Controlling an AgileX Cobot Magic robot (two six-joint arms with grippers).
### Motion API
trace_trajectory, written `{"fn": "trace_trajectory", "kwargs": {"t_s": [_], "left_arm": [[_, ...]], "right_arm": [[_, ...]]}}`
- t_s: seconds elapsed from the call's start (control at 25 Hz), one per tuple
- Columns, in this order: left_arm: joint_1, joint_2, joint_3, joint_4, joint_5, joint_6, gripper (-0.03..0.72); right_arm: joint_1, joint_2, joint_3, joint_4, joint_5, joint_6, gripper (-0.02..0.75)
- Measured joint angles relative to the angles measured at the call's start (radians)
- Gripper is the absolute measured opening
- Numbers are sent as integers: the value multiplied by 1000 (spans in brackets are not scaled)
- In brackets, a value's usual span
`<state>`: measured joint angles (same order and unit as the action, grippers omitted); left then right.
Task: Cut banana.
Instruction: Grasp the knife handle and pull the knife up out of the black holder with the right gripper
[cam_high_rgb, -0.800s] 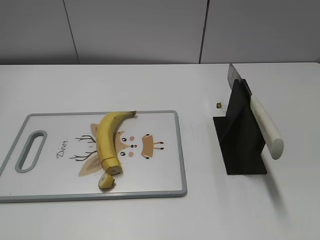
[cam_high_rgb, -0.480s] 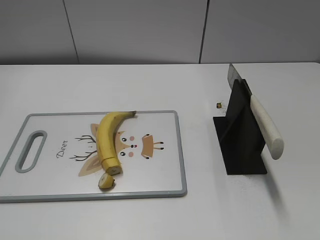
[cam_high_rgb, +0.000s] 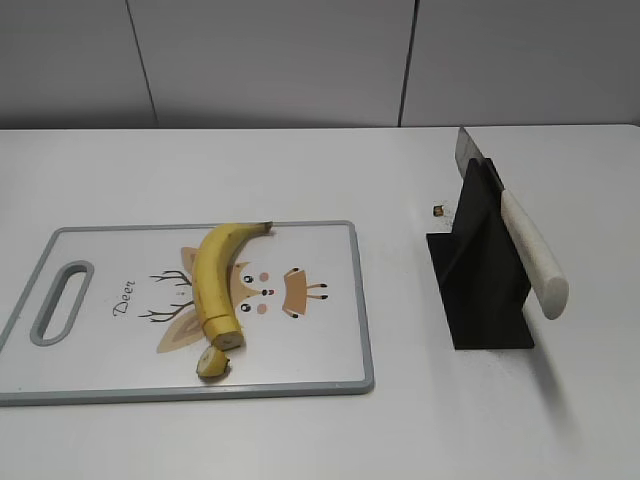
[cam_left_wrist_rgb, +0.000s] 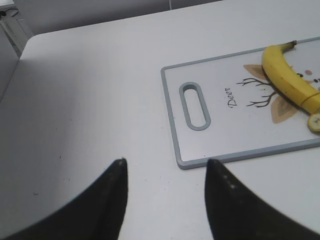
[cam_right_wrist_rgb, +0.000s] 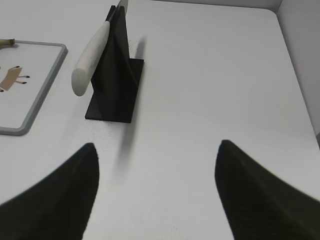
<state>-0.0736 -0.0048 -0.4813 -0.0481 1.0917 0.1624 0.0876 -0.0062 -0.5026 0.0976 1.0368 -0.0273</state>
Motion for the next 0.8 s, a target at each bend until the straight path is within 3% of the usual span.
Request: {"fn": "trace_trajectory", "kwargs": {"t_s": [0.8], "left_arm": [[0,0,0,-2,0,0,490]], "right_arm": [[0,2,0,12,2,0,546]]}}
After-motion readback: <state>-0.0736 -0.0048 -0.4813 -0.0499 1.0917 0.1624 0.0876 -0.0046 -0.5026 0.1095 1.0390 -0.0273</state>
